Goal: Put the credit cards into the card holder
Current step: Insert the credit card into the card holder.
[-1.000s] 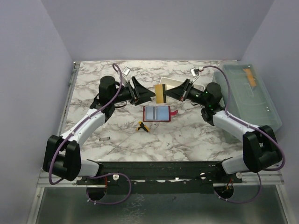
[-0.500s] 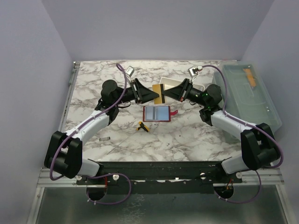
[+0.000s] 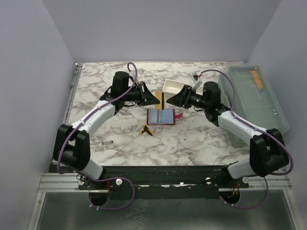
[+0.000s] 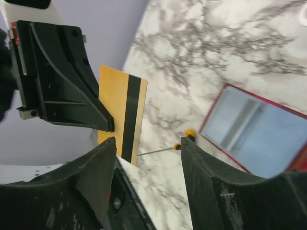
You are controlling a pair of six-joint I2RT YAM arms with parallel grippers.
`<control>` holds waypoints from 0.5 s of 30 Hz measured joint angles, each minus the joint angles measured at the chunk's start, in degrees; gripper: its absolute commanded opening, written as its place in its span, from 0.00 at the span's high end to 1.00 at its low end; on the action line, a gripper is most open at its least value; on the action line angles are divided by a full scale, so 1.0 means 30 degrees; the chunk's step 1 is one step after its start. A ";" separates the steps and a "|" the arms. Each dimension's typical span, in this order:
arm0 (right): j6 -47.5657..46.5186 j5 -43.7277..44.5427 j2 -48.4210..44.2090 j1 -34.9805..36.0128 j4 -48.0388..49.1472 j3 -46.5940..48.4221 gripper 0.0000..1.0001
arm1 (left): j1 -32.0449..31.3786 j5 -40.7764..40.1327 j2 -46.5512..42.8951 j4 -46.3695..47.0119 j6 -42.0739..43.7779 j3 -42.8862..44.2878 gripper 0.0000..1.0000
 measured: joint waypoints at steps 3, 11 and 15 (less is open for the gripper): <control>-0.2397 0.0648 0.0678 0.0000 -0.3366 0.1239 0.40 | 0.0401 -0.0539 0.1355 -0.4473 0.3563 0.1450 1.00; -0.6768 0.0656 0.6120 -0.0007 -0.8786 0.5166 0.59 | 0.1195 -0.0889 0.5574 -1.0244 0.8400 0.2805 1.00; -0.7599 0.0692 0.7890 -0.0007 -0.9952 0.5442 0.68 | 0.1180 -0.0117 0.7723 -1.1125 0.9377 0.4124 1.00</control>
